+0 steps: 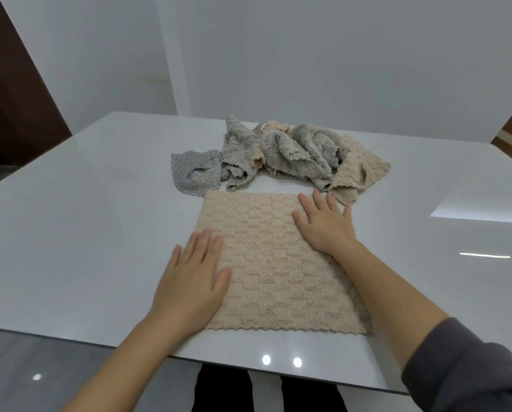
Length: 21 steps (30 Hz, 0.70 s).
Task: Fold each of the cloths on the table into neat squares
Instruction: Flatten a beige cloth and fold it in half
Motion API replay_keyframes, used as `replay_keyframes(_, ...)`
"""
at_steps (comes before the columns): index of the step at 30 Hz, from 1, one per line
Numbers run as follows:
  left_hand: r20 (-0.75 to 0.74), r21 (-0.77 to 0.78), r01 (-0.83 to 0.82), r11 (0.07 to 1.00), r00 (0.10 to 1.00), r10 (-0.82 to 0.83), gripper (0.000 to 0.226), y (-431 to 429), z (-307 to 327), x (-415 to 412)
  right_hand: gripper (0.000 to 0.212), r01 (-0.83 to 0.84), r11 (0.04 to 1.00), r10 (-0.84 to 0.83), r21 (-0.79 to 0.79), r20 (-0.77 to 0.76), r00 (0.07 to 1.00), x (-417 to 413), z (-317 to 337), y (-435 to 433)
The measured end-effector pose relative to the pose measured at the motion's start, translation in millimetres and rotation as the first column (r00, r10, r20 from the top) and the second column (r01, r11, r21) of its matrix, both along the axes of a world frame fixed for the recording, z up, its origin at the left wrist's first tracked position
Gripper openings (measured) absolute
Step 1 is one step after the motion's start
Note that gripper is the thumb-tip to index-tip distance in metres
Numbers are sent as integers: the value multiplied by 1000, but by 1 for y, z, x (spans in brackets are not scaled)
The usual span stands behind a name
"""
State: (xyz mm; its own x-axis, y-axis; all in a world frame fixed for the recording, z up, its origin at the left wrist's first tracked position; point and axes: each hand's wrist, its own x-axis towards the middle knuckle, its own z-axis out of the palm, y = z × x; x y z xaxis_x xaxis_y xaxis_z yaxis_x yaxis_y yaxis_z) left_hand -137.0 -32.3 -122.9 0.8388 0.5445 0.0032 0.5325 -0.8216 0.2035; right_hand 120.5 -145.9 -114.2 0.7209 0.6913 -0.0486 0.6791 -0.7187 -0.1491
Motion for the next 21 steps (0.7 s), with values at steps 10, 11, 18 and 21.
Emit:
replay_keyframes(10,36,-4,-43,999,998,43,87,2,-5,-6,63,-210,967,200,145,83,976,-106,31,13)
replay_keyframes(11,36,-2,-44,999,998,44,87,2,-5,-7,63,-271,952,264,143,63,962,-125,28,11)
replay_keyframes(18,29,16,-49,999,998,49,88,3,-6,-6,66,-349,937,349,12,-13,937,-154,-2,-15)
replay_keyframes(21,36,0,-46,999,998,46,87,3,-7,-7,65,-350,937,350,6,-11,937,-145,0,-32)
